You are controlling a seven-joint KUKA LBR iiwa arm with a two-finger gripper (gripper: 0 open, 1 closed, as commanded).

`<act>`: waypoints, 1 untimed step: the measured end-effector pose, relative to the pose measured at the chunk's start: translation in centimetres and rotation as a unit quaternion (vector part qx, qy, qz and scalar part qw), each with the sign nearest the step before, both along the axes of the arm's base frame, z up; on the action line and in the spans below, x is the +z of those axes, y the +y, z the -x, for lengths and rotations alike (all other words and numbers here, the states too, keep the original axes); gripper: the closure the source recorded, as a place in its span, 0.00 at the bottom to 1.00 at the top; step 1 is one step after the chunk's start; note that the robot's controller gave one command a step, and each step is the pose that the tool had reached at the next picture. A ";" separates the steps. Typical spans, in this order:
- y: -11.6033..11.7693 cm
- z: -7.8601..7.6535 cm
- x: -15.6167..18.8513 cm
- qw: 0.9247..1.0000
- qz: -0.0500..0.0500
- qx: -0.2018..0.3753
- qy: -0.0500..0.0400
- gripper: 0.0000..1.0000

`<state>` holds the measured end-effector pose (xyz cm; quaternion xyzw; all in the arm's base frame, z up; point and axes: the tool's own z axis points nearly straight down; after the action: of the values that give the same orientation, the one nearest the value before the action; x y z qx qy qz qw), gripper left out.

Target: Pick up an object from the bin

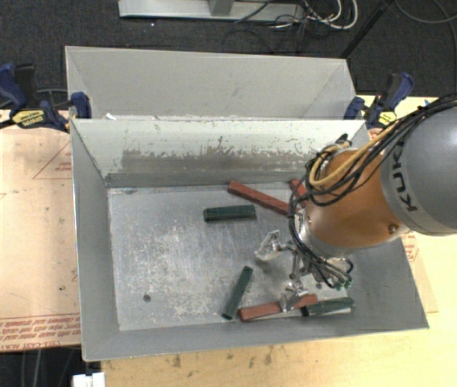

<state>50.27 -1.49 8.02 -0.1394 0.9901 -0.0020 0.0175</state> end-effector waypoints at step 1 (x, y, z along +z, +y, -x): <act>0.0 0.0 0.0 1.000 0.000 0.000 0.000 0.00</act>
Offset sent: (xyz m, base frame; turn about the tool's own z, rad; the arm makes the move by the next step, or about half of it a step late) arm -0.0075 0.0715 -0.0102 -0.2748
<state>50.27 -1.49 8.02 -0.1397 0.9900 -0.0021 0.0173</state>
